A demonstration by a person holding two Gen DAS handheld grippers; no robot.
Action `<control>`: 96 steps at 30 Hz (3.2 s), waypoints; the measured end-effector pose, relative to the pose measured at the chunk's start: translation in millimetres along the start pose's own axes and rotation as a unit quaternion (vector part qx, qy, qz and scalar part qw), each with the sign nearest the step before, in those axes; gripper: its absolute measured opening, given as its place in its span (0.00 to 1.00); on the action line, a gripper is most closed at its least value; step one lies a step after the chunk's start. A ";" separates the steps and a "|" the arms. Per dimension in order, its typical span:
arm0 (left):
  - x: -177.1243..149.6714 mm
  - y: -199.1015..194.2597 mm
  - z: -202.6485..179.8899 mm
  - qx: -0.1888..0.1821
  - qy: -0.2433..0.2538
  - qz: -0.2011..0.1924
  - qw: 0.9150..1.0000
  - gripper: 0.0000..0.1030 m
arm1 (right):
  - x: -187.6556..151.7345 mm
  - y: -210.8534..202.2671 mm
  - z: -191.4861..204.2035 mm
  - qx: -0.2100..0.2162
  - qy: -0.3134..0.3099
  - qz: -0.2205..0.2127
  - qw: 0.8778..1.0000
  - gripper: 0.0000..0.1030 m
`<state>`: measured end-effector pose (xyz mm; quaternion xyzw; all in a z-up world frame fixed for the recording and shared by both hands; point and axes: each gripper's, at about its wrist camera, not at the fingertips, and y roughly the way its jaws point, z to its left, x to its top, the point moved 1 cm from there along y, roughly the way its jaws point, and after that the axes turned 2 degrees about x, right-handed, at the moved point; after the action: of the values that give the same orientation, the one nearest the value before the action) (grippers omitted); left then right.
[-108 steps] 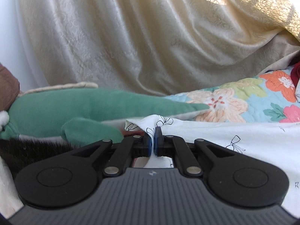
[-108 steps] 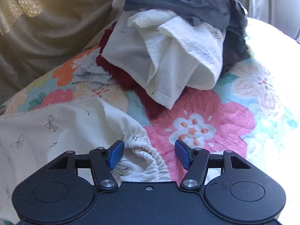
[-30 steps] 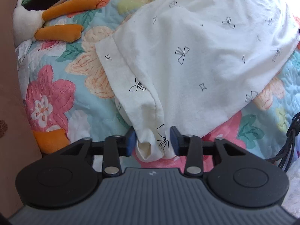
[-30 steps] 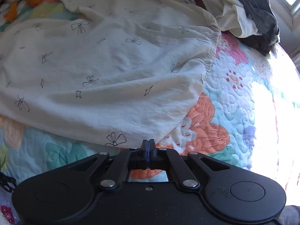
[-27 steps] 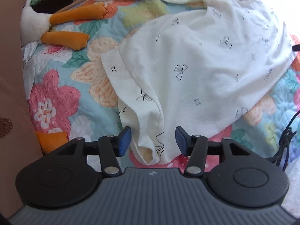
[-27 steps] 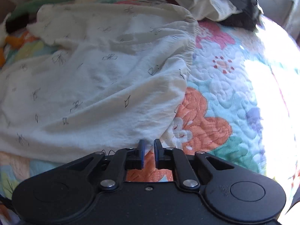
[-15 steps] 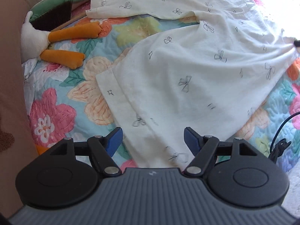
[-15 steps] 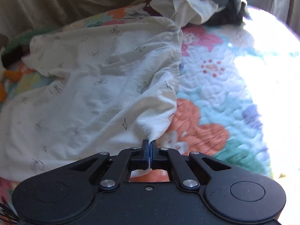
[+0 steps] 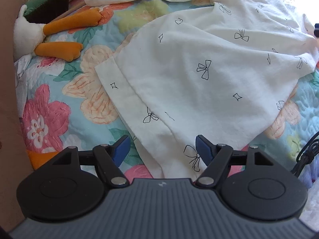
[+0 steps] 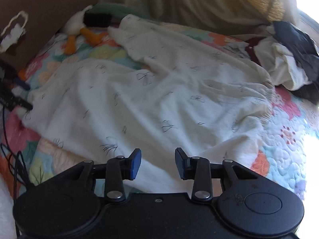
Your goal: Fold clothes
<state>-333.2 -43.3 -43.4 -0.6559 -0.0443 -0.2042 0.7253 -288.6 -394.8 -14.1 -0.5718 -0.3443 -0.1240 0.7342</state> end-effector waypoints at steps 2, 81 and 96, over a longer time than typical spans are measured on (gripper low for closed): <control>-2.4 -1.0 0.8 -0.015 0.000 -0.004 1.000 0.69 | 3.5 -10.9 -40.8 -0.032 0.114 -0.035 0.992 0.41; -9.9 -133.9 -32.4 0.086 -0.140 -0.062 0.984 1.00 | 34.4 -87.2 135.0 -0.028 0.019 0.079 0.996 0.81; -17.0 -144.2 -74.3 0.062 -0.061 -0.088 0.992 1.00 | 38.2 -111.1 143.9 -0.050 0.036 0.067 0.996 0.81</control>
<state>-415.0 -119.4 75.5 -0.6142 -0.1583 -0.2238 0.7400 -377.0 -288.6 110.2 -0.6250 -0.2725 -0.1123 0.7229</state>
